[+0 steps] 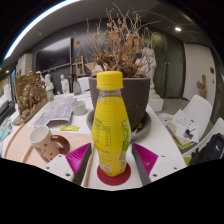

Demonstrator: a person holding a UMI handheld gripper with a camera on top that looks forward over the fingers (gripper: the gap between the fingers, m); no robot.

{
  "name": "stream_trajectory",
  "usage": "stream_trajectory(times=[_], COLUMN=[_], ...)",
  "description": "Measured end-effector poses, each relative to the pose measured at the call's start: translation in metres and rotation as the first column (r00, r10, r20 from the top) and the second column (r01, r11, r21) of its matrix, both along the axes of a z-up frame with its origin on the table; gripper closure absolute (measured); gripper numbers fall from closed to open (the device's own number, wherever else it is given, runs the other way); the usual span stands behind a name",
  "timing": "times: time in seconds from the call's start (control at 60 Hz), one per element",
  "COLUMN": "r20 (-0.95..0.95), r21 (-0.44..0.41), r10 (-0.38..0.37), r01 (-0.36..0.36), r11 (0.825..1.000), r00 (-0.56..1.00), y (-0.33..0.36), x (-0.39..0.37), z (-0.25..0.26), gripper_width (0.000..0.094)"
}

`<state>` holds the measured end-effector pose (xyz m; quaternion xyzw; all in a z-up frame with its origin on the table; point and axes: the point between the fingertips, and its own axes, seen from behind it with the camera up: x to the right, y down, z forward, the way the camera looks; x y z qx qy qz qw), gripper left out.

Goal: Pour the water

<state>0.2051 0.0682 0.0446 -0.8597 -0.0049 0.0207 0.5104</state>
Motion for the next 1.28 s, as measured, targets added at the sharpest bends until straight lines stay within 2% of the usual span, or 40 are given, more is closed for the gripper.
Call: stream_trajectory(times=[0.017,0.067,0.117,0.233,0.333,0.5,0.65,0.817,1.117,1.283], r20=[-0.005,-0.015,-0.008,0.03,0.039,0.068,0.086,0.084,0.138,0.154], r21=[-0.006,-0.017,-0.022,-0.044,-0.081,-0.094,-0.107,-0.1,-0.067,-0.081], r10=[-0.002,-0.016,-0.037,-0.104,-0.159,-0.204,-0.202,-0.165,-0.149,-0.149], r01=[0.002,0.016,0.037,0.105,0.162,0.21,0.211,0.173,0.159,0.163], r11=[1.0,1.0,0.999,0.994,0.983,0.973,0.972,0.98,0.985,0.983], r00=[1.0,1.0,0.999,0.994,0.986,0.977,0.976,0.983,0.979,0.977], y=[-0.002,-0.008,-0.018,-0.053,-0.1,-0.193,-0.269,-0.32,-0.358,-0.362], x=[-0.001,-0.002,-0.003,-0.01,-0.03,-0.086,-0.146,-0.205,-0.241,-0.243], z=[0.001,0.007,0.019,0.052,0.084,0.137,0.163,0.181,0.196,0.191], gripper_width=[0.0062,0.0104,0.0072,0.0076,0.0075,0.0072,0.0073,0.0074,0.0074,0.0074])
